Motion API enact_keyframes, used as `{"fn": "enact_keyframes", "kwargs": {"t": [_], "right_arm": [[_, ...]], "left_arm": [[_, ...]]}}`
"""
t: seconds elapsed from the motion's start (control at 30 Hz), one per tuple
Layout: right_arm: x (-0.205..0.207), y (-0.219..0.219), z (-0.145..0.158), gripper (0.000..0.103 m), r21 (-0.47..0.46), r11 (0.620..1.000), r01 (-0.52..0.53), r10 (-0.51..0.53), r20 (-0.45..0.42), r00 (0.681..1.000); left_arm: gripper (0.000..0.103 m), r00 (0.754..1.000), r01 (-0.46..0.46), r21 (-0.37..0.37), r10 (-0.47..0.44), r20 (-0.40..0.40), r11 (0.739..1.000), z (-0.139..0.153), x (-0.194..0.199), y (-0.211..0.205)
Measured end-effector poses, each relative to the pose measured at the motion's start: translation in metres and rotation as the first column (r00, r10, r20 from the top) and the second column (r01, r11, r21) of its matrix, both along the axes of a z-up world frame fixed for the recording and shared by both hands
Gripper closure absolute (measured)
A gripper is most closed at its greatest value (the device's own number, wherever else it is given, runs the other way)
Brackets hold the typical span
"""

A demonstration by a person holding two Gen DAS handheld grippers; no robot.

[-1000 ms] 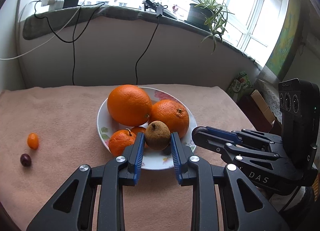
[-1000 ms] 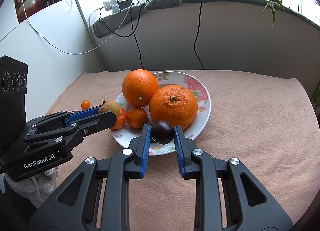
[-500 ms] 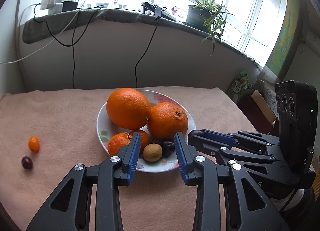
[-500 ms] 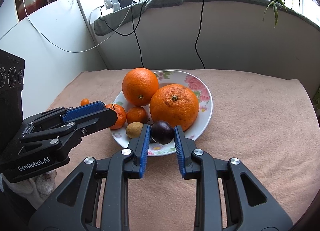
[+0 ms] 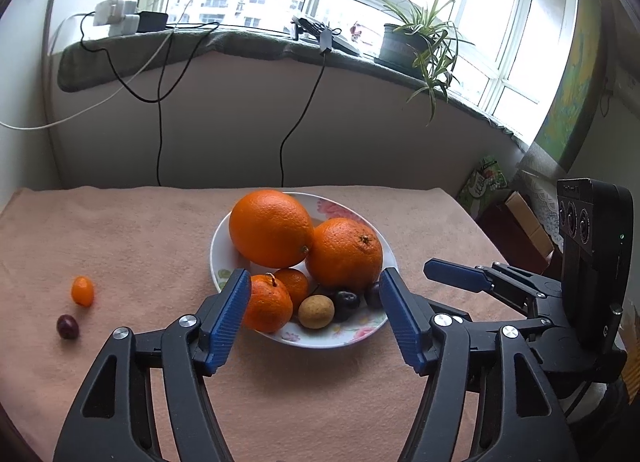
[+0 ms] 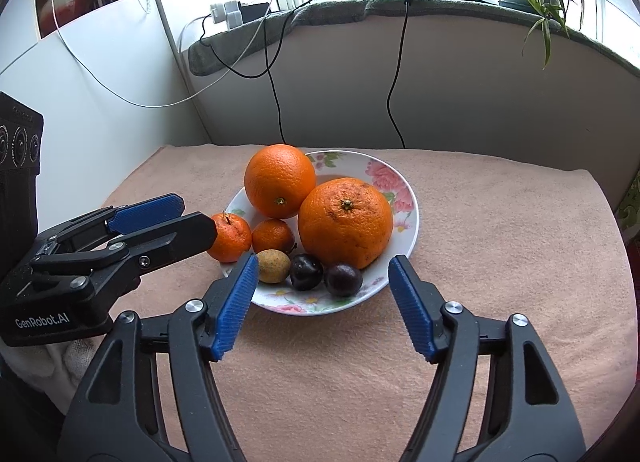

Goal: Organize fruits
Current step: 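Open both grippers to release the kiwi and plum onto the plate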

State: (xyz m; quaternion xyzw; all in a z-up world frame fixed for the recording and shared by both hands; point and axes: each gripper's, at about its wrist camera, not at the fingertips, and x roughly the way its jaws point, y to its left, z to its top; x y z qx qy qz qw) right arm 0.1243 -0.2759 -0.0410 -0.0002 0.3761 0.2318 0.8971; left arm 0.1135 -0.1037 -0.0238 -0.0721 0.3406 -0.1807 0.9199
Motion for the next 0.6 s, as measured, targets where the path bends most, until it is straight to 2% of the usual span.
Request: {"fn": "enact_keyframes", "kwargs": {"t": [0.03,0.1,0.2,0.6], "right_arm": [[-0.001,0.001,0.0,0.027,-0.005,1.0,-0.001,0.001,0.003,1.0],[-0.003,0.003,0.002,0.021,-0.016,1.0,0.001,-0.001,0.015,1.0],[-0.005,0.005,0.003,0.017,-0.028,1.0,-0.001,0.002,0.027,1.0],[-0.005,0.018,0.006,0.012,-0.067,0.998,-0.008,0.011,0.039,0.999]], "left_arm": [[0.035,1.0,-0.001,0.001,0.001,0.001,1.0,0.001,0.0,0.0],[0.027,1.0,-0.011,0.008,0.011,0.005,1.0,0.002,-0.001,0.0],[0.024,1.0,-0.022,0.007,0.022,0.008,1.0,0.004,-0.003,0.001],[0.022,0.998,-0.057,0.012,0.057,0.013,0.998,0.008,-0.009,0.011]]}}
